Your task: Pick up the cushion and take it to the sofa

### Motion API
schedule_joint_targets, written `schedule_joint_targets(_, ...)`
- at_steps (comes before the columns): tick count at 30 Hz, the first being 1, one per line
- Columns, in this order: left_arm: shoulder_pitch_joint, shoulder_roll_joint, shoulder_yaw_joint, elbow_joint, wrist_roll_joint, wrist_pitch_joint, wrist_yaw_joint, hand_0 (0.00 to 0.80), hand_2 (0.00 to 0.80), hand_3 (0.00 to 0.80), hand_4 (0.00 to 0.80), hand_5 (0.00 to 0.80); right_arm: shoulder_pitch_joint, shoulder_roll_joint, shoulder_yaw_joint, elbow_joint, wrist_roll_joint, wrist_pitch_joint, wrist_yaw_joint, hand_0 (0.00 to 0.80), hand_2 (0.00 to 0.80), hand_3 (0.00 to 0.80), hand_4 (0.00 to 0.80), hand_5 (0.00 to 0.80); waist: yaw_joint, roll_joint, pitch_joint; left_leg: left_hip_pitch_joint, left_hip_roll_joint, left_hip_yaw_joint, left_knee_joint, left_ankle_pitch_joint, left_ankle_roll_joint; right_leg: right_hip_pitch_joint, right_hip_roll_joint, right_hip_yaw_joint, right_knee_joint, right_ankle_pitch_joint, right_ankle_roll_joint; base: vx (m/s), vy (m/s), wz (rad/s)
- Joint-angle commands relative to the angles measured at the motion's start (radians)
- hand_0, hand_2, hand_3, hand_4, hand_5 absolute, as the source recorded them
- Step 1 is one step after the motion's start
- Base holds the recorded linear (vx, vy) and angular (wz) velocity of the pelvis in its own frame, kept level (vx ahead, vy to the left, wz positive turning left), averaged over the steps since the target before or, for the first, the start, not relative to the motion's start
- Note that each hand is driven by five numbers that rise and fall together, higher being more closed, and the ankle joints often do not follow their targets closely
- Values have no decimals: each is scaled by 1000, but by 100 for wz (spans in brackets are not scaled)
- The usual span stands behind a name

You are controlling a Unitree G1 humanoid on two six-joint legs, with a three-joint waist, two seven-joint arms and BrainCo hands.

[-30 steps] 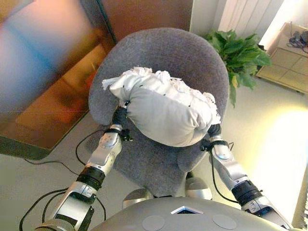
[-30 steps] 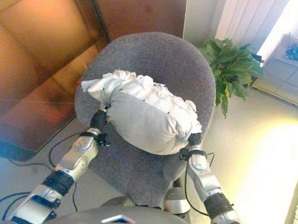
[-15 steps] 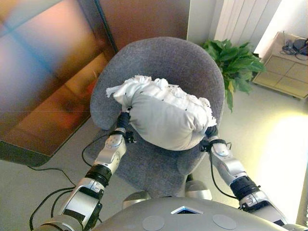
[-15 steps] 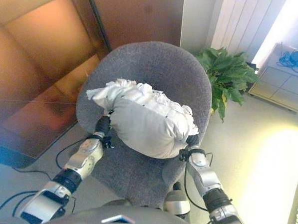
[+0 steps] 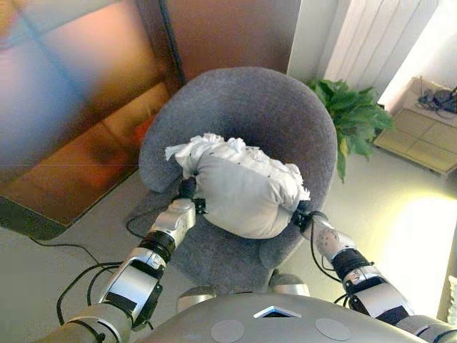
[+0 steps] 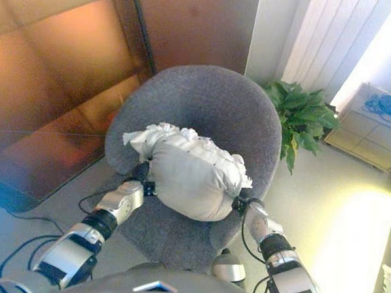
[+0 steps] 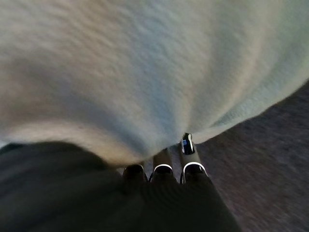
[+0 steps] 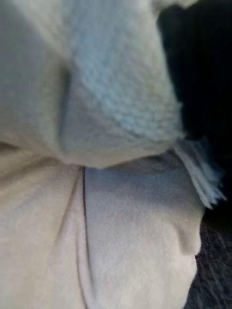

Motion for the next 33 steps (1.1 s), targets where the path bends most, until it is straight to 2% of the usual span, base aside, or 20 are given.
schedule_joint_targets(1,-137,-142,-121,76,-46,45,-42,0,0,0,0,0,-136,22,-56,45,62,4,64,0,0,0,0,0,-14,25,-18,-2,83,-89,55,-130,-59,10,13,-20,15,-79,37,180,-69,0)
schedule_joint_targets(4,-128,-139,-104,112,-63,72,-52,0,0,0,0,0,-128,-14,-93,79,19,42,63,0,0,0,0,0,-20,18,-42,29,87,-83,54,-131,-62,35,17,-23,17,-81,40,192,-65,-1)
schedule_joint_targets(8,-104,-120,-78,134,-40,66,-69,0,0,0,0,0,-111,-75,-151,116,-22,75,59,0,0,0,0,0,-26,17,-63,64,88,-79,53,-133,-64,61,20,-27,24,-86,41,180,-46,0)
schedule_joint_targets(13,-83,-73,-56,105,16,75,-150,0,0,0,0,0,-153,-233,-249,109,-86,123,65,0,0,0,0,0,-38,36,-51,60,84,-90,54,-132,-66,50,23,-25,37,-95,36,22,7,-1)
schedule_joint_targets(17,-115,70,-49,13,-20,39,-252,0,0,0,0,0,-297,-483,-317,148,-100,176,60,0,0,0,0,0,-42,79,14,6,68,-106,30,-108,-66,-12,17,-27,39,-85,30,-211,93,-5)
schedule_joint_targets(20,-101,172,-13,-42,-55,-23,-276,0,0,0,0,0,-339,-632,-370,193,-91,180,67,0,0,0,0,0,-36,105,44,-16,54,-117,20,-94,-70,-35,10,-33,40,-79,27,-159,100,-1)
schedule_joint_targets(21,-86,215,13,-58,-94,-59,-280,0,0,0,0,0,-352,-700,-393,211,-89,177,65,0,0,0,0,0,-35,120,56,-24,48,-121,19,-88,-74,-43,6,-38,43,-78,26,-103,115,-5)
schedule_joint_targets(23,-41,261,68,-82,-90,-125,-271,0,0,0,0,0,-335,-772,-438,223,-100,147,54,0,0,0,0,0,-33,138,68,-31,40,-128,21,-83,-79,-47,0,-48,44,-79,24,-61,95,-1)
schedule_joint_targets(25,-1,298,114,-106,-97,-163,-261,0,0,0,0,0,-293,-806,-480,212,-92,126,43,0,0,0,0,0,-32,148,73,-33,36,-133,24,-80,-82,-45,-3,-54,45,-80,22,-10,51,5)
schedule_joint_targets(26,54,327,163,-127,-83,-194,-259,0,0,0,0,0,-229,-829,-538,191,-94,97,22,0,0,0,0,0,-31,153,76,-35,32,-140,28,-78,-86,-41,-7,-60,46,-82,20,8,32,6)
schedule_joint_targets(29,156,344,275,-170,-91,-258,-230,0,0,0,0,0,-79,-845,-667,140,-145,64,13,0,0,0,0,0,-31,156,79,-32,29,-150,29,-75,-93,-30,-8,-68,42,-85,15,5,8,2)
schedule_joint_targets(33,280,355,409,-262,-30,-301,-186,0,0,0,0,0,81,-832,-798,57,-178,36,-39,0,0,0,0,0,-20,142,79,-26,30,-160,36,-78,-98,-9,-6,-81,36,-89,6,0,0,0)
